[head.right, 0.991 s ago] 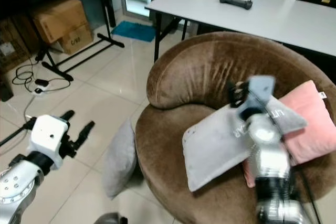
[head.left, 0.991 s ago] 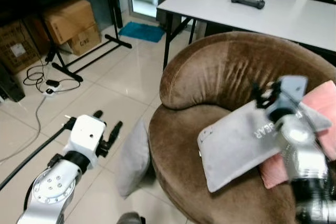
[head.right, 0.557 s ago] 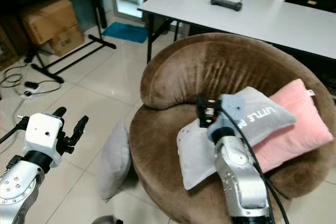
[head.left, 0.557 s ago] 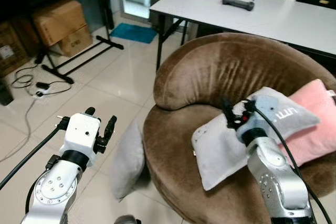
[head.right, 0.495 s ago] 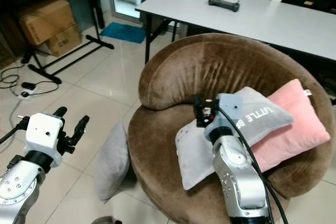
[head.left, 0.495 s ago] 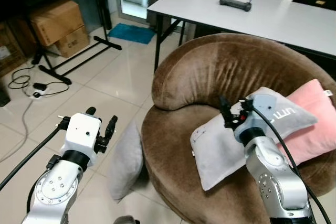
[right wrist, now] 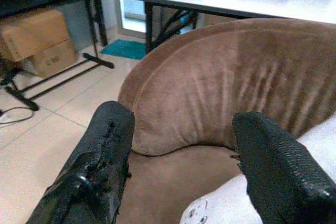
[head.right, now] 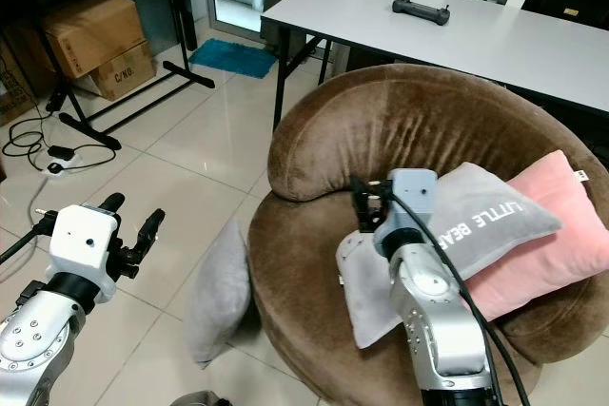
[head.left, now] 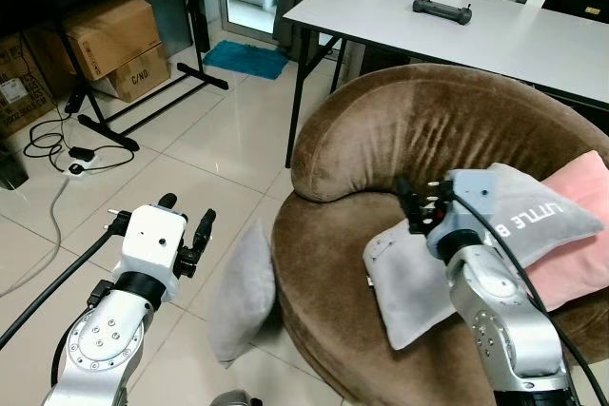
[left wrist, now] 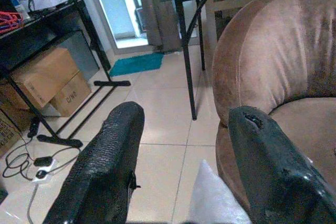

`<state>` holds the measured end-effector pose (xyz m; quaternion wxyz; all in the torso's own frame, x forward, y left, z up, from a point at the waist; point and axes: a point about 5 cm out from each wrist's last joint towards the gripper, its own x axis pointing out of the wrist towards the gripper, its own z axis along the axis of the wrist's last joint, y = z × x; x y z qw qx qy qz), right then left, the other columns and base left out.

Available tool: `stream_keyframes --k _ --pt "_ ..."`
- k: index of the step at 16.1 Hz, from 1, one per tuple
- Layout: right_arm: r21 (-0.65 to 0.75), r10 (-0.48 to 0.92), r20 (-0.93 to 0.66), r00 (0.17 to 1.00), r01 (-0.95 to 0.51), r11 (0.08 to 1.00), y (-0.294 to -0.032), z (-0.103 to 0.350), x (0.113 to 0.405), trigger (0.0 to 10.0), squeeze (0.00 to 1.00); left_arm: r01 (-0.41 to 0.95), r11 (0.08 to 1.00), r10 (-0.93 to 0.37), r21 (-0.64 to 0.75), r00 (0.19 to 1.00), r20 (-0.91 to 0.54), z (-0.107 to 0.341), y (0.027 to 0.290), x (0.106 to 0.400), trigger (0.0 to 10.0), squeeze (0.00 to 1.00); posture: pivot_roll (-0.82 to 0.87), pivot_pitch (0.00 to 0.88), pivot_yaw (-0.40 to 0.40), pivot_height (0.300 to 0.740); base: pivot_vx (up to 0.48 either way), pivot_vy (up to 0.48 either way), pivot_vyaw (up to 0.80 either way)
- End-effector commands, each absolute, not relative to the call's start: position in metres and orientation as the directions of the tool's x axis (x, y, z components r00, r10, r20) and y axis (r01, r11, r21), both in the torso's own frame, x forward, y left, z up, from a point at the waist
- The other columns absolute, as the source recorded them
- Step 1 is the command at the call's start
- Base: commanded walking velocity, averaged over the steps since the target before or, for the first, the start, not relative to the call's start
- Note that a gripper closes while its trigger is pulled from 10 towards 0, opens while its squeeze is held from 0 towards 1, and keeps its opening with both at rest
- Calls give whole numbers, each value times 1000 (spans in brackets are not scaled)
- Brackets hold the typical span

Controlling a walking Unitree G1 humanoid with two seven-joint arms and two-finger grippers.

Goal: Move the pillow to the sofa from floor

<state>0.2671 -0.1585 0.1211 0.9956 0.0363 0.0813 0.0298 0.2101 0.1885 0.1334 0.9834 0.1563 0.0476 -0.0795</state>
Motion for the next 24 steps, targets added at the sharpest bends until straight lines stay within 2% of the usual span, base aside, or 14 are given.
stream_keyframes --k 1,17,20,24 --pt "89 52 -171 984 -37 995 -162 119 265 10000 0 160 936 -137 312 986 -94 139 189 211 10000 0 98 0 -39 740 0 307 0" --pt "75 97 -176 980 -85 994 -154 119 267 10000 0 176 931 -153 320 984 -96 140 188 213 10000 0 98 0 -39 740 0 322 0" --pt "127 107 -198 974 -83 988 -152 116 266 10000 0 175 945 -158 275 984 -82 141 184 213 10000 0 98 0 -39 740 0 0 0" --pt "85 173 -183 968 -160 984 -145 120 265 10000 0 151 950 -136 271 988 -76 142 189 216 10000 0 97 0 -40 740 0 0 331"
